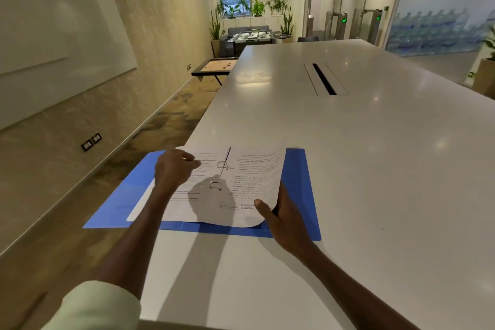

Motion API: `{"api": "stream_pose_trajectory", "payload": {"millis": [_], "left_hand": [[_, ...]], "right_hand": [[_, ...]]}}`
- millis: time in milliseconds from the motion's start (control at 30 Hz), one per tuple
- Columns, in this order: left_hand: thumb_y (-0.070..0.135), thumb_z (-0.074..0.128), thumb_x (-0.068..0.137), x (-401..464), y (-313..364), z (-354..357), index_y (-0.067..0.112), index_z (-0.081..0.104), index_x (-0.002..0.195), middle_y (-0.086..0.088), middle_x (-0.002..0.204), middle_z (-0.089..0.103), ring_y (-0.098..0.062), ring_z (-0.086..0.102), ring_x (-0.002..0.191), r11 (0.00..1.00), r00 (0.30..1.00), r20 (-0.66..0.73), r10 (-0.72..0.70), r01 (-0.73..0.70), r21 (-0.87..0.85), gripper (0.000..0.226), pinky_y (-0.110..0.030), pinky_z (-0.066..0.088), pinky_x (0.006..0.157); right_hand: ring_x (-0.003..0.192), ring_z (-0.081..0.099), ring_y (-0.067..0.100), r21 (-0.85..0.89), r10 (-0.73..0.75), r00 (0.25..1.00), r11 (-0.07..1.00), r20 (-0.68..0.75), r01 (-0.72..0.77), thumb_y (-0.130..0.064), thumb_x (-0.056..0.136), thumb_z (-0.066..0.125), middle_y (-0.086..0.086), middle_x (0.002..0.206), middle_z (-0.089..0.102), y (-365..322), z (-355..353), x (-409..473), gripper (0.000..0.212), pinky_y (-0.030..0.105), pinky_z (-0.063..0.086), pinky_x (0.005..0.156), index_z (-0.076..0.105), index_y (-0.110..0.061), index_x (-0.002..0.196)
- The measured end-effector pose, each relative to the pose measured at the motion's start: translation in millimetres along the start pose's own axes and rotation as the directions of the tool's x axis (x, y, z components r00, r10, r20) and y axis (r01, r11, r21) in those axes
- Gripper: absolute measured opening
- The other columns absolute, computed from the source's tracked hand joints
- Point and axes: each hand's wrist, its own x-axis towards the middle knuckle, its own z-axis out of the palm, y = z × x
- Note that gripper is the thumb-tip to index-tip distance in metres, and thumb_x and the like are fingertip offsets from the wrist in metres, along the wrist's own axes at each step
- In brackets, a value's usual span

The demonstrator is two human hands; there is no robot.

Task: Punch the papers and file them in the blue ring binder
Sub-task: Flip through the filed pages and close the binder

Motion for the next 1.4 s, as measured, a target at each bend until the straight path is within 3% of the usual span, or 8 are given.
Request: {"api": "stream_pose_trajectory", "payload": {"millis": [100, 300, 400, 533, 800, 1133, 1300, 1400], "left_hand": [[0.036, 0.073, 0.083, -17.0, 28.0, 21.5, 0.011, 0.077, 0.098, -0.005, 0.088, 0.076, -0.018, 0.070, 0.079, 0.987, 0.992, 0.109, 0.062, -0.045, -0.156, 0.029, -0.029, 0.050, 0.066], [0.041, 0.075, 0.080, -51.3, 67.9, 51.8, 0.001, 0.074, 0.096, -0.010, 0.085, 0.076, -0.016, 0.072, 0.072, 0.915, 0.935, 0.342, 0.093, 0.055, -0.400, 0.043, -0.022, 0.057, 0.065], [0.030, 0.079, 0.078, -59.4, 70.8, 59.8, 0.001, 0.075, 0.094, -0.012, 0.077, 0.070, -0.014, 0.059, 0.059, 0.944, 0.937, 0.338, 0.088, 0.029, -0.329, 0.034, -0.019, 0.047, 0.052], [0.018, 0.081, 0.076, -59.4, 59.9, 64.1, 0.004, 0.073, 0.102, -0.004, 0.098, 0.067, -0.016, 0.061, 0.073, 0.952, 0.951, 0.308, 0.030, 0.067, -0.300, 0.030, -0.021, 0.047, 0.056], [0.029, 0.083, 0.073, -49.8, 45.8, 56.3, 0.007, 0.071, 0.095, -0.005, 0.096, 0.071, -0.019, 0.068, 0.074, 0.951, 0.969, 0.245, 0.019, 0.058, -0.304, 0.034, -0.023, 0.052, 0.058], [0.025, 0.081, 0.075, -15.2, 12.6, -11.5, 0.009, 0.073, 0.103, -0.010, 0.087, 0.071, -0.024, 0.067, 0.072, 0.898, 0.989, 0.121, -0.082, 0.126, -0.421, 0.033, -0.034, 0.055, 0.065], [0.016, 0.076, 0.082, -4.2, -18.0, -52.7, 0.006, 0.071, 0.101, -0.007, 0.067, 0.068, -0.017, 0.058, 0.052, 0.885, 0.988, 0.055, -0.146, 0.155, -0.438, 0.023, -0.019, 0.042, 0.040], [0.015, 0.075, 0.083, 3.4, -42.6, -61.1, 0.010, 0.069, 0.108, -0.009, 0.069, 0.061, -0.018, 0.050, 0.055, 0.892, 0.977, 0.027, -0.212, 0.205, -0.403, 0.027, -0.022, 0.037, 0.047]], "right_hand": [[0.124, 0.053, 0.004, -0.048, 0.014, 0.999, 0.999, 0.041, -0.012, -0.039, 0.089, 0.063, -0.016, 0.137, 0.053, 0.7, 1.8, -0.5, 0.071, 0.029, 0.054, 0.094, 0.023, -0.035, 0.147], [0.134, 0.036, 0.016, -0.386, 0.067, 0.993, 0.922, 0.100, -0.024, -0.072, 0.078, 0.052, -0.010, 0.152, 0.032, 0.5, 6.8, -2.6, 0.093, 0.040, 0.038, 0.110, 0.005, -0.038, 0.150], [0.135, 0.035, 0.022, -0.467, 0.085, 0.988, 0.884, 0.127, -0.016, -0.090, 0.065, 0.036, -0.003, 0.152, 0.033, 3.3, 9.7, -3.1, 0.105, 0.043, 0.036, 0.111, 0.014, -0.033, 0.150], [0.126, 0.041, 0.017, -0.445, 0.127, 0.987, 0.893, 0.101, -0.069, -0.099, 0.051, 0.025, -0.003, 0.144, 0.040, 1.3, 9.2, -3.1, 0.120, 0.033, 0.041, 0.103, 0.023, -0.026, 0.146], [0.144, 0.022, 0.023, -0.334, 0.254, 0.963, 0.919, 0.089, -0.211, -0.099, 0.055, 0.018, -0.004, 0.156, 0.026, -2.2, 5.2, -2.3, 0.122, 0.046, 0.029, 0.114, 0.011, -0.026, 0.152], [0.148, 0.012, 0.015, -0.262, 0.234, 0.969, 0.943, 0.076, -0.207, -0.092, 0.067, 0.031, -0.011, 0.159, 0.019, -6.6, 3.8, -8.2, 0.109, 0.045, 0.019, 0.120, 0.012, -0.028, 0.153], [0.146, 0.017, 0.014, -0.266, 0.217, 0.974, 0.945, 0.069, -0.192, -0.086, 0.069, 0.035, -0.010, 0.158, 0.022, -11.0, 3.6, -9.5, 0.104, 0.041, 0.020, 0.119, 0.013, -0.027, 0.152], [0.145, 0.021, 0.015, -0.292, 0.208, 0.977, 0.939, 0.055, -0.183, -0.080, 0.075, 0.039, -0.008, 0.157, 0.024, -11.3, 3.8, -8.9, 0.097, 0.043, 0.023, 0.118, 0.015, -0.027, 0.152]]}}
